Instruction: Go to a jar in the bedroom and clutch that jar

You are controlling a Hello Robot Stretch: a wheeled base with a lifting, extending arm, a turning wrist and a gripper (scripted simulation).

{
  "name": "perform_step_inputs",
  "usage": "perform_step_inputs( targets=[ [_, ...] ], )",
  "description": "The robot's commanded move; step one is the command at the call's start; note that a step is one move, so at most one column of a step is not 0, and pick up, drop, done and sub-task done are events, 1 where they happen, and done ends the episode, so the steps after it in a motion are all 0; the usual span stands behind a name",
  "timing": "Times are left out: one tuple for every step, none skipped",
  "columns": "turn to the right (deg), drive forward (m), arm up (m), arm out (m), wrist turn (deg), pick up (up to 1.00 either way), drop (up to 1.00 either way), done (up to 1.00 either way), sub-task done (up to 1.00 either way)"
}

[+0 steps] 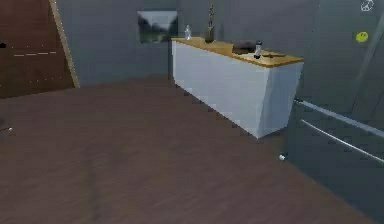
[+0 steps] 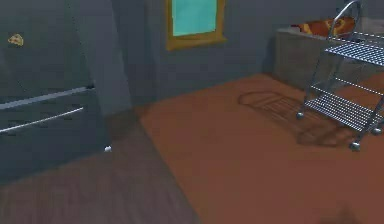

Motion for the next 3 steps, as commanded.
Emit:
perform_step_inputs(
  targets=[
    [-45.0, 0.0, 0.0, 0.0, 0.0, 0.0, 0.0, 0.0, 0.0],
    [-45.0, 0.0, 0.0, 0.0, 0.0, 0.0, 0.0, 0.0, 0.0],
    [-45.0, 0.0, 0.0, 0.0, 0.0, 0.0, 0.0, 0.0, 0.0]
  ],
)
